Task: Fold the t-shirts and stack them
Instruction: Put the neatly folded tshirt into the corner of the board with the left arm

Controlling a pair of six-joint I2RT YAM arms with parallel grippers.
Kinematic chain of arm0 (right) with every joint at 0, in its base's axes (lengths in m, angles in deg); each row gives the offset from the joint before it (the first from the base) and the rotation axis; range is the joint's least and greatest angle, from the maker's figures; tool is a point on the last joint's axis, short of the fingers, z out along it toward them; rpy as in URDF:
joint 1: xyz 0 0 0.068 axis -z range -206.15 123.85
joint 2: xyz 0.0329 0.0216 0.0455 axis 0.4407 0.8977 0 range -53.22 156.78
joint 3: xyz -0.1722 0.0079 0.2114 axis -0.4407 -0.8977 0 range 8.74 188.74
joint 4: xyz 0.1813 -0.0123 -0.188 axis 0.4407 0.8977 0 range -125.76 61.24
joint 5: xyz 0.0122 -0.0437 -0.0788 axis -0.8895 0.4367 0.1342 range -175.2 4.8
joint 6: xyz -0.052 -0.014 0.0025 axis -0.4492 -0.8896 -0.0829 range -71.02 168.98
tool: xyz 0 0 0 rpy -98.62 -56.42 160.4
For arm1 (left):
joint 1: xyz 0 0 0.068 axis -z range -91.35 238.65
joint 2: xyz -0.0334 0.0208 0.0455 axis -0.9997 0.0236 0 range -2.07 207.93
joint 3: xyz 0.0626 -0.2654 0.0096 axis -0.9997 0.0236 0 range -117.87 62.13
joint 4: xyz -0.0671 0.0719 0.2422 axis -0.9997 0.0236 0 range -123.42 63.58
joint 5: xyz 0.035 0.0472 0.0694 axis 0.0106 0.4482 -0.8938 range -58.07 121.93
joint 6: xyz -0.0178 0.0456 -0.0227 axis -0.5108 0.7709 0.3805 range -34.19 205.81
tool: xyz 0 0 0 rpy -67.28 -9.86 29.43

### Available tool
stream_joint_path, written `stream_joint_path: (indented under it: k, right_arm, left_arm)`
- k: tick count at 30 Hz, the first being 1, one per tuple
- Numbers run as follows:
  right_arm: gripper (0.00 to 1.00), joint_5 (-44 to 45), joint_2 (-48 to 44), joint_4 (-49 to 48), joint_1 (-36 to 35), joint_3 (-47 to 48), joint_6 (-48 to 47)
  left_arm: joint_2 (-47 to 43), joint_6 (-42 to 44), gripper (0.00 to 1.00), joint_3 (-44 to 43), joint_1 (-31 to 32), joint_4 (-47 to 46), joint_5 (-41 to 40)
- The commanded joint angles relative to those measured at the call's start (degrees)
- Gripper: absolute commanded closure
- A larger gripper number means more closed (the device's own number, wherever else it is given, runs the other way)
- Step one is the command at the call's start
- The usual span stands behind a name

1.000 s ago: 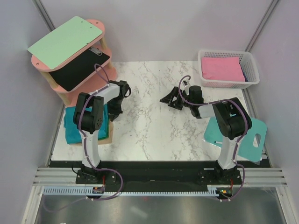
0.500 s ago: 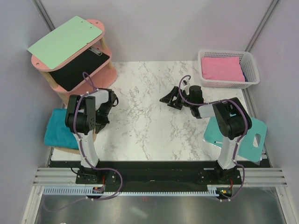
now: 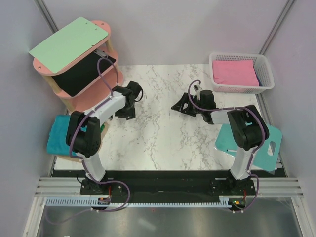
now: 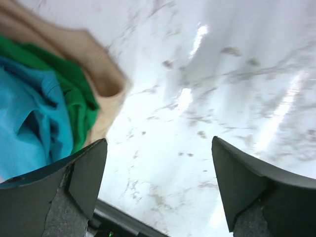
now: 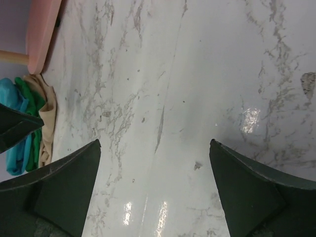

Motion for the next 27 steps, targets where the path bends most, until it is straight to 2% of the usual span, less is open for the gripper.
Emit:
stream_joint_path:
  k: [1,7,9,13,18,21,27]
  right_arm:
    - [0.02,7.5,-4.9,7.1,-0.1,3.0,-7.8]
    - [0.02,16.5,-9.8,12.3,0.0,2.6,-12.9]
    - [0.02,18.6,-10.9,14.0,-0.1,2.7,-13.8]
    - [0.02,25.0,-12.9,15.2,-0.1,2.2,-15.7]
    - [0.02,40.2,-16.1,16.9,-1.5,0.6,-19.3]
    - [0.02,45.9,-16.9,16.9,-2.3,-0.4,-19.6]
    - [0.02,49.5,-16.3,16.5,-3.2,-0.9,-19.7]
  left_arm:
    - [-2.2,5.0,0.04,-1.6,4.6,-10.2,-0.5]
    - [-6.9,10.5,0.00,4.3,6.0,-29.8,13.3]
    - [-8.0,11.3,0.00,6.0,6.0,-35.4,14.4]
    - [-6.1,11.7,0.00,6.1,6.0,-37.3,14.8]
    - [-3.7,12.1,0.00,6.1,5.8,-39.2,14.0]
    - [-3.1,12.0,0.00,7.0,5.5,-41.1,14.8]
    - [-3.8,11.6,0.00,11.5,3.7,-45.4,19.2]
